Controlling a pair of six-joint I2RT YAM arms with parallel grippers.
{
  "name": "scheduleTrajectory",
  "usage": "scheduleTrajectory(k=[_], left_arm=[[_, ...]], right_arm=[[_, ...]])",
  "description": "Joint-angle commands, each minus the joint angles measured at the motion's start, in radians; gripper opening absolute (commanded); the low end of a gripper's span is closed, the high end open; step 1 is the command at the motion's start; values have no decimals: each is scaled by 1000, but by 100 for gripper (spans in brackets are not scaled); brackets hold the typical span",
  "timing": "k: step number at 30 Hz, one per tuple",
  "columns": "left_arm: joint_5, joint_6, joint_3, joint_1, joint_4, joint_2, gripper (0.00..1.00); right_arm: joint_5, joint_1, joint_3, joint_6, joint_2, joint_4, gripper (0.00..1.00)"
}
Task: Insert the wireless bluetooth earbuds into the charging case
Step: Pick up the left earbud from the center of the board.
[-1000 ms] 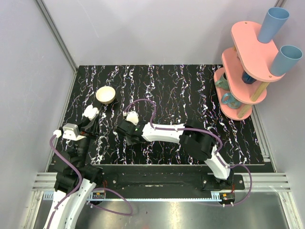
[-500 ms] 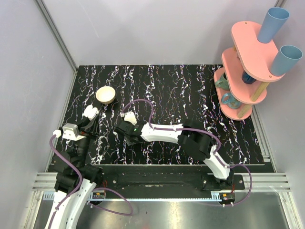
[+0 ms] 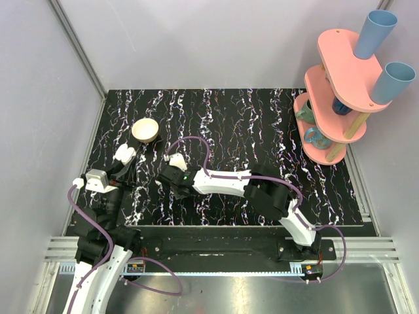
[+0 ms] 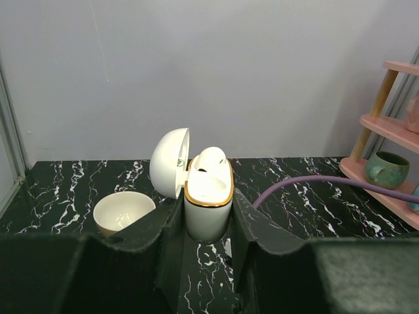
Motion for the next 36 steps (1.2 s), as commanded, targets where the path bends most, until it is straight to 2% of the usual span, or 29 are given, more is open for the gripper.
scheduleTrajectory(k=[1, 6, 9, 20, 36], left_arm=[[19, -12, 10, 9, 55, -19, 0], [19, -12, 10, 11, 55, -19, 0], [22, -13, 10, 12, 56, -19, 0], [28, -15, 10, 17, 56, -19, 0], [37, -21, 12, 26, 56, 9, 0]], right_arm=[[-3, 13, 18, -9, 23, 0, 43], [1, 13, 13, -4, 20, -3, 42], [-2, 13, 15, -4, 20, -3, 38], [6, 13, 18, -32, 35, -4, 42], [-37, 13, 27, -96, 48, -3, 40]])
